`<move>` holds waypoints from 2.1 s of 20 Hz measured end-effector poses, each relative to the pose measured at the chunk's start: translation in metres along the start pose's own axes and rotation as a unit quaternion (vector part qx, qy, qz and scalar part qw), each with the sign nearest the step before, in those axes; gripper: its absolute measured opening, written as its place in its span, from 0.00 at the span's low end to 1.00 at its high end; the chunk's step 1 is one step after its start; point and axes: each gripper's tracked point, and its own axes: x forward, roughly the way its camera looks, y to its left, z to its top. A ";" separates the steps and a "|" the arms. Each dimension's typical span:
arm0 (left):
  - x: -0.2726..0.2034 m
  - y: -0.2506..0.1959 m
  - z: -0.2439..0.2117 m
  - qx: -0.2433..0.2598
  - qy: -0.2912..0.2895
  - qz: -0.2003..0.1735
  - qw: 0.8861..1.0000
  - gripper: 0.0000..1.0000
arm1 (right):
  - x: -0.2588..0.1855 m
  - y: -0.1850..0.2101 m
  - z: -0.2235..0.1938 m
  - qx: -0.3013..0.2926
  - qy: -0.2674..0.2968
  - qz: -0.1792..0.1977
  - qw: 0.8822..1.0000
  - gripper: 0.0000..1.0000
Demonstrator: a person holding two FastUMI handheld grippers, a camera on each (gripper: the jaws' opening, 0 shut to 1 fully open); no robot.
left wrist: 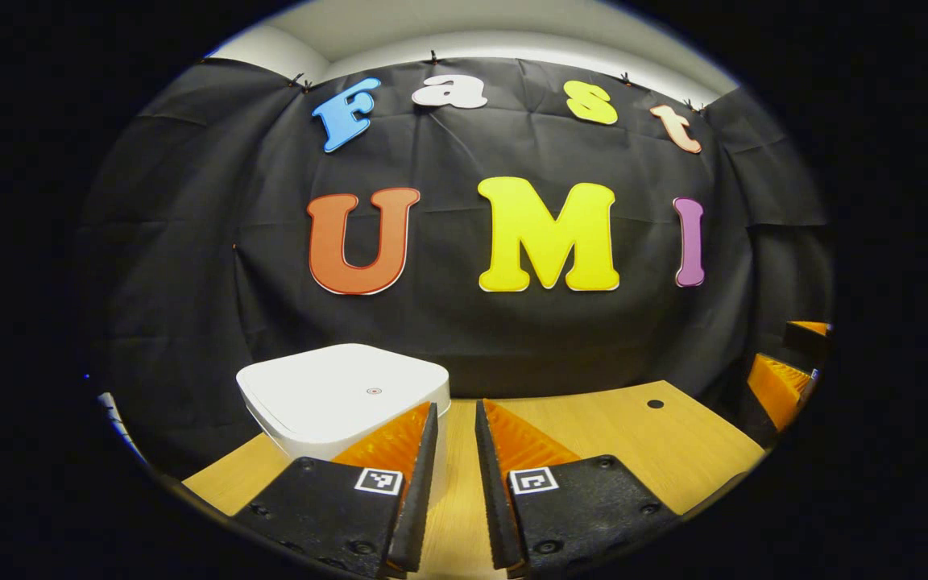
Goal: Press the lid of the desktop garbage bin to open it, pick up the crumpled paper on the desktop and throw it into the bin, then pick up the pop can on the desktop and drop it into the bin, and finally close the garbage bin lid.
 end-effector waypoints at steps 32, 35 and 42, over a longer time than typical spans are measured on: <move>0.018 0.035 -0.009 0.013 0.059 0.036 0.998 0.03 | 0.024 0.034 -0.005 -0.005 0.007 0.032 0.999 0.96; 0.016 0.038 0.009 0.027 0.027 0.042 0.998 0.03 | 0.026 0.034 0.000 -0.012 -0.003 0.023 1.000 0.97; -0.012 0.042 0.042 0.031 -0.015 0.047 0.998 0.03 | 0.029 0.045 0.004 -0.010 -0.010 0.017 1.000 0.97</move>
